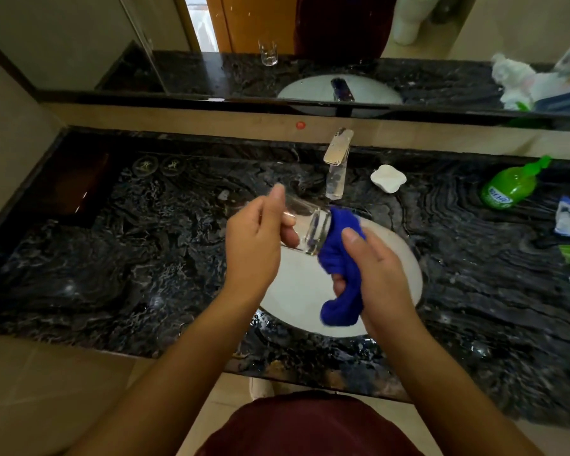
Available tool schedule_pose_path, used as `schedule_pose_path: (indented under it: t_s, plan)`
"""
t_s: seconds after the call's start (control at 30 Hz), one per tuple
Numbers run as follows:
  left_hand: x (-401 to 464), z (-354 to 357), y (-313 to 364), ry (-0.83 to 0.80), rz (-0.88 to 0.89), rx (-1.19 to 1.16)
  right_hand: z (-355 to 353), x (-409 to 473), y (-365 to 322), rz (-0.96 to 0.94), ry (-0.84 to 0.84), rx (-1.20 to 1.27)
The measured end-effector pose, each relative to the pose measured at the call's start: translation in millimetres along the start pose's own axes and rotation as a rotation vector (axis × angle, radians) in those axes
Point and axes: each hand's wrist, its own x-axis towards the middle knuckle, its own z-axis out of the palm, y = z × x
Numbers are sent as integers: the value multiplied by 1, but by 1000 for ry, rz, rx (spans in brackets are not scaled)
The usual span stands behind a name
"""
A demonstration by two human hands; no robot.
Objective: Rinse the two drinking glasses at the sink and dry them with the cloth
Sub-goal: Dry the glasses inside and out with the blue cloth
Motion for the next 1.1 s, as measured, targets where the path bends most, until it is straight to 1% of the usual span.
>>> schedule_pose_path:
  t_s: [0.07,0.13,0.17,0.23,0.3,0.4,0.47,0.6,0.67,0.77,0.8,0.83,0.87,0.9,0.93,0.97,1.0,1.07,1.1]
  plan:
    - [10,-2,1,58,-99,-81,0,-4,6,43,-143,-76]
    - [18,-7,3,99,-153,-178,-1,-6,10,33,-291,-151]
    - [19,-10,5,116,-163,-206,-1,-6,12,23,-309,-184]
    - [17,-14,7,137,-162,-196,-2,-3,13,54,-236,-217]
    - [13,-15,11,138,-134,-148,-5,1,12,137,-139,-168]
    - [3,-7,17,76,-43,-56,-14,6,8,255,-100,-136]
    - [-8,5,23,-5,13,-3,-19,10,7,276,-130,-94]
    - [-26,30,29,-140,134,101,-25,18,3,212,-176,83]
    - [-28,35,31,-210,144,136,-32,22,3,224,-171,149]
    - [-30,34,40,-343,165,160,-46,24,8,252,-224,263]
    - [-32,32,44,-349,165,150,-49,23,9,263,-247,286]
    - [-33,29,46,-310,187,165,-52,23,11,281,-272,301]
    - [-33,25,47,-245,245,210,-55,22,11,305,-298,317]
    - [-31,19,47,-185,316,298,-56,22,12,334,-322,333]
    - [-28,12,46,-172,351,402,-58,21,13,364,-344,354]
    - [-25,5,44,-224,336,489,-58,21,14,387,-366,366]
    - [-22,-1,42,-329,264,532,-58,21,14,403,-391,365]
    - [-19,-8,41,-542,60,506,-55,22,17,413,-446,326]
    - [-20,-10,39,-588,30,489,-52,23,19,407,-474,288]
